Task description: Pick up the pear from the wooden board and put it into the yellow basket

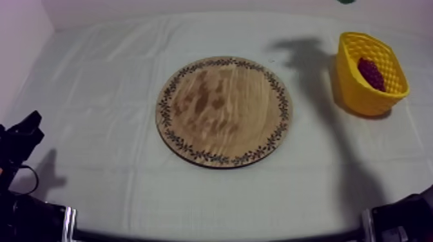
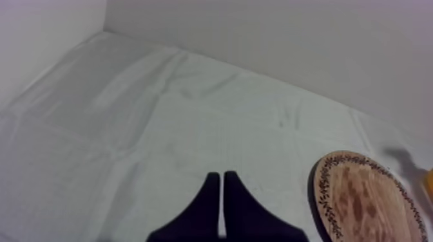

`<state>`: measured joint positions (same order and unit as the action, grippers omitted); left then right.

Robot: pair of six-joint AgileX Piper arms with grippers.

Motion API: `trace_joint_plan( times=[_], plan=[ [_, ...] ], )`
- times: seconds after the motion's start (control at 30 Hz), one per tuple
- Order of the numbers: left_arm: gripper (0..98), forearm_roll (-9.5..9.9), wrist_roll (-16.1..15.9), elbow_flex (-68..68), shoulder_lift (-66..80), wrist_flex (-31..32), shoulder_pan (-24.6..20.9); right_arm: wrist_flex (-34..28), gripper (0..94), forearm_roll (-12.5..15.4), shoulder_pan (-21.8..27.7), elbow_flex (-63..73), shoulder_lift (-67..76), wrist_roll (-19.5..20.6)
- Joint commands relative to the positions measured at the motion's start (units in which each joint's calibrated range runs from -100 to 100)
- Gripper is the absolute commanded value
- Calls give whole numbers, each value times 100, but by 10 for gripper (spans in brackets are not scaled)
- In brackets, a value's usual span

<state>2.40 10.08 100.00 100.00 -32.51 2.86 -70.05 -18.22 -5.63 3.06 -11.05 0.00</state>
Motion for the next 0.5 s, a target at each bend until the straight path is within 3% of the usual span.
trace_joint_plan(
  times=[0.0,0.23,0.47],
  plan=[
    [1,2,1,0,0,1,0,72,387,-4,173,-346,98,277],
    [1,2,1,0,0,1,0,441,391,-196,631,-1355,363,802],
    [1,2,1,0,0,1,0,681,392,-173,1019,-2221,446,1083]
  ],
)
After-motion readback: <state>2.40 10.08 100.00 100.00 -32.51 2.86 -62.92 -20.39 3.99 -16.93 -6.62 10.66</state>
